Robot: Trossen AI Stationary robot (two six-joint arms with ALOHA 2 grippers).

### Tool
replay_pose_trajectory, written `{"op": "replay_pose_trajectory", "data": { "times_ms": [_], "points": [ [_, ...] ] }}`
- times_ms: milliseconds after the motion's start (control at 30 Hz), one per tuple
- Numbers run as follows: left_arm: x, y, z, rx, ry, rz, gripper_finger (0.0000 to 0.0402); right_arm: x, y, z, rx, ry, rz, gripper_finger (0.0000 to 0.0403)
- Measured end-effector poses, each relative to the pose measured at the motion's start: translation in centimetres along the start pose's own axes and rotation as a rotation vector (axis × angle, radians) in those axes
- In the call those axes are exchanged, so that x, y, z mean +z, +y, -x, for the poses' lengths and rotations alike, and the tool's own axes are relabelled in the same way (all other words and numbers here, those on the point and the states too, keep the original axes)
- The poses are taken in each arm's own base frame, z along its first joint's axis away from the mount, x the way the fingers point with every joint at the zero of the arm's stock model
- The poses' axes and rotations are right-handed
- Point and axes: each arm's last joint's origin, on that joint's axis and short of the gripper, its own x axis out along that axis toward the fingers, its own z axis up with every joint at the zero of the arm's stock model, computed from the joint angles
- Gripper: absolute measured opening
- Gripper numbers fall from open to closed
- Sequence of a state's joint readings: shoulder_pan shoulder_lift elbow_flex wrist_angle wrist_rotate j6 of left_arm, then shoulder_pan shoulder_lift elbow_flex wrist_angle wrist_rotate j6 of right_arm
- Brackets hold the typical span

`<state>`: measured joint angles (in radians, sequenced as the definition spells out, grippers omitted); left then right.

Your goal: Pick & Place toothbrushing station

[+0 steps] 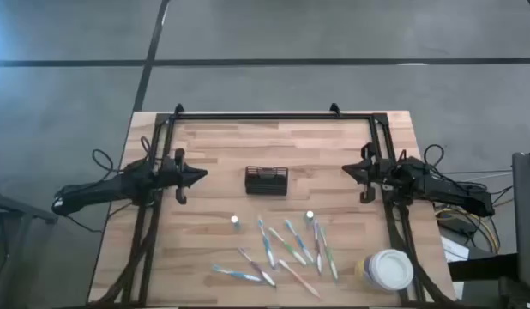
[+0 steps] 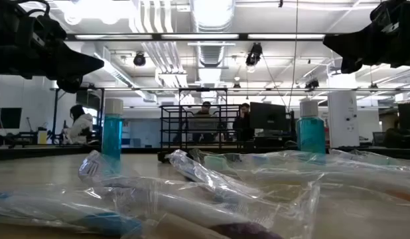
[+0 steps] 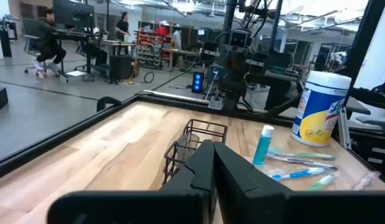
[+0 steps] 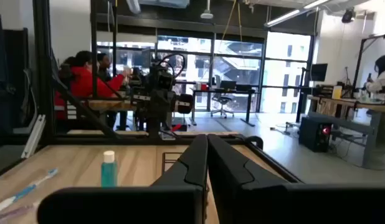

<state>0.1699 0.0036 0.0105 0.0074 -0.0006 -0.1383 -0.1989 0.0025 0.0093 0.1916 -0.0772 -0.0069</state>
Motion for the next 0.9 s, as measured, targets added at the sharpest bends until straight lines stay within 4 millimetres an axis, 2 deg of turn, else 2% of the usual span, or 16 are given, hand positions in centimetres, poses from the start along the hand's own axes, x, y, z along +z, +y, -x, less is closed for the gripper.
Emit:
{"op": "replay_pose_trajectory", "data": {
  "times_ms": [733, 833, 900],
  "points": [
    [0.1, 0.0, 0.0, -0.007, -0.012, -0.014, 0.0010, 0.0, 0.0, 0.0, 0.000, 0.000, 0.027, 0.0008],
    [0.7, -0.2, 0.0, -0.022, -0.036, -0.032, 0.0009, 0.0, 0.0, 0.0, 0.000, 0.001, 0.021, 0.0008],
    [1.9, -0.5, 0.0, -0.060, -0.049, -0.056, 0.0007, 0.0, 0.0, 0.0, 0.000, 0.000, 0.011, 0.0008]
  ]
}}
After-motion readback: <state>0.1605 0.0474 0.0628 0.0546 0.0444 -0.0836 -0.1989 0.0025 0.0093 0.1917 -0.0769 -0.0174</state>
